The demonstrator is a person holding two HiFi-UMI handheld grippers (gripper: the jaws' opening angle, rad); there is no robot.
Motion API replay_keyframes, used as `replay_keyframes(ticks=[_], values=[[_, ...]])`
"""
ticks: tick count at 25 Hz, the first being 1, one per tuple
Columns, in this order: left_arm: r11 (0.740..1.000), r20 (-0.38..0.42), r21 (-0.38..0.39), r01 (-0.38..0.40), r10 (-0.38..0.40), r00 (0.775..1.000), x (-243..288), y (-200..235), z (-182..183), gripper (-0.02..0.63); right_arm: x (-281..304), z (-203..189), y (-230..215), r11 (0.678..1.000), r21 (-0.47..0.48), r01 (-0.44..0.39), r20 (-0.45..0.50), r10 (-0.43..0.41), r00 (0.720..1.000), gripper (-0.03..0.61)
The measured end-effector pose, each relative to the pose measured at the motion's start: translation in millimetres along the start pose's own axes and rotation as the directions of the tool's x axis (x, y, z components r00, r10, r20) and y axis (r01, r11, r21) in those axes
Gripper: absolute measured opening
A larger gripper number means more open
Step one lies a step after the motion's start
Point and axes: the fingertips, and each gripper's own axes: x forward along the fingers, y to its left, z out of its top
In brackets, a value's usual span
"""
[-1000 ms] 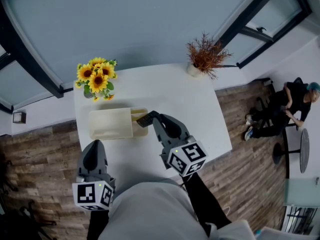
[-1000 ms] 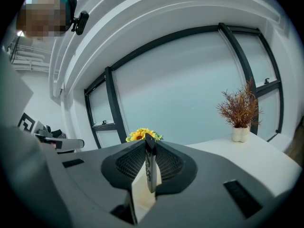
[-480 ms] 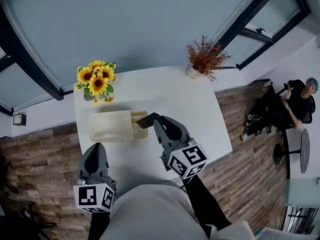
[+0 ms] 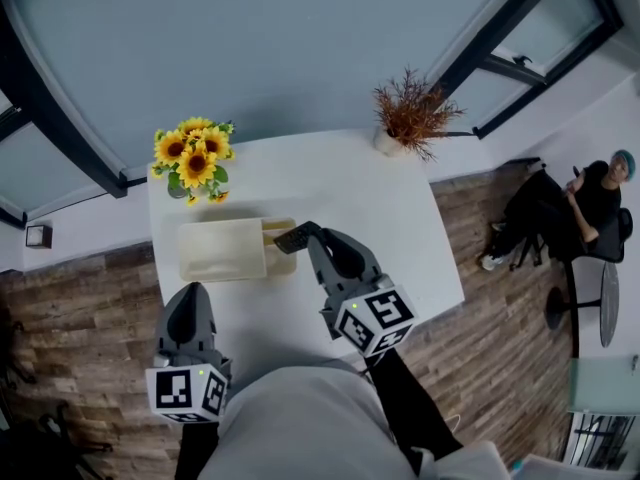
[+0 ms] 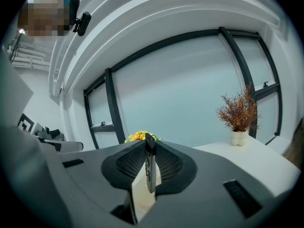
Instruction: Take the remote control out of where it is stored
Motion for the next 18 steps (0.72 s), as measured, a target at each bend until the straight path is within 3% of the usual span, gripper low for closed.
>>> replay_keyframes(ticks=[18], values=[[1.0,0.006,-0.003,-0.01,0.01,1.0,-0.2,2.3,1.3,0.009,-0.4,2.1,-1.5,1.0,-0.006,0.002,-0.005,-0.002,1.0,0.066]])
